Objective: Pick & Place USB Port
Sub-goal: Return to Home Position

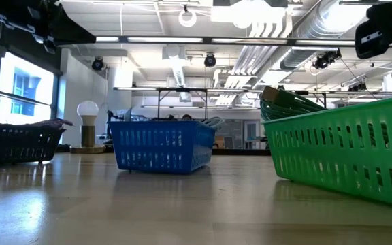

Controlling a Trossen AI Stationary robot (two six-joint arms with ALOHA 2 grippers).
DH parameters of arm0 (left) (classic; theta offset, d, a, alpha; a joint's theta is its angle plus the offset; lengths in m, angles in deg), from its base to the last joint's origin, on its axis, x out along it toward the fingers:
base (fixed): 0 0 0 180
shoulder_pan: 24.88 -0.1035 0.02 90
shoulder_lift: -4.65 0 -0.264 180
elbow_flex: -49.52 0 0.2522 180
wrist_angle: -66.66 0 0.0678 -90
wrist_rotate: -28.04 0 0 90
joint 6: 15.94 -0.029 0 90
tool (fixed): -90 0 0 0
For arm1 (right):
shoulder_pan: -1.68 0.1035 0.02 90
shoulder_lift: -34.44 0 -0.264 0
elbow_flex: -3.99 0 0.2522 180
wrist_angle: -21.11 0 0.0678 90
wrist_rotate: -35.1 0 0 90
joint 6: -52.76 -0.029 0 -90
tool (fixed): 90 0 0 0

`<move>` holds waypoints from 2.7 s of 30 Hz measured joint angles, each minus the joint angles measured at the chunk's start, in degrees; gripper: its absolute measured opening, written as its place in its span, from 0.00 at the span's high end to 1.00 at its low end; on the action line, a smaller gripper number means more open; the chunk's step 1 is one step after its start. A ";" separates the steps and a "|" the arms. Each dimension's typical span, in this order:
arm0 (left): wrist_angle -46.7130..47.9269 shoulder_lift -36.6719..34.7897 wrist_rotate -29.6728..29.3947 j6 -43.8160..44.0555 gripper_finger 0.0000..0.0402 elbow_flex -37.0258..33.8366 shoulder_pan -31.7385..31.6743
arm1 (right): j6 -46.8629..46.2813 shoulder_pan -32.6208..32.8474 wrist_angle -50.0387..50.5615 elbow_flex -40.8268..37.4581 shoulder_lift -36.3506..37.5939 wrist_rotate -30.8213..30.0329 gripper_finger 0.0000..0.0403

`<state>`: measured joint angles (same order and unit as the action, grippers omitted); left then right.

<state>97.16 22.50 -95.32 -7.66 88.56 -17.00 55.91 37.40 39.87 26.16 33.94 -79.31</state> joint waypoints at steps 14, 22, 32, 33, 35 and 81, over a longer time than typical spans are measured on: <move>-2.00 -0.23 4.47 0.61 1.00 -4.70 0.00 | -1.86 -16.90 3.15 0.02 -0.12 14.20 1.00; -10.70 -0.28 7.02 -2.69 1.00 -10.66 0.00 | -3.19 -22.84 -1.77 -5.27 -0.20 21.45 1.00; -16.46 -0.42 11.42 -2.05 1.00 -15.23 0.02 | -2.86 -29.13 -6.32 -7.76 -1.44 26.54 1.00; -18.10 -0.44 11.88 -2.27 1.00 -16.35 0.02 | -2.65 -29.64 -6.32 -7.76 -1.82 26.62 1.00; -21.28 -0.42 13.59 -3.06 1.00 -18.73 0.00 | -1.97 -30.46 -6.34 -7.76 -2.84 27.19 1.00; -18.69 -17.09 26.14 -7.98 1.00 -24.59 0.04 | 3.20 -33.51 -6.87 -7.85 -7.81 26.15 1.00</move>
<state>78.47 5.41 -69.18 -15.64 63.97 -16.96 59.11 3.89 33.00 18.30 26.13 -53.16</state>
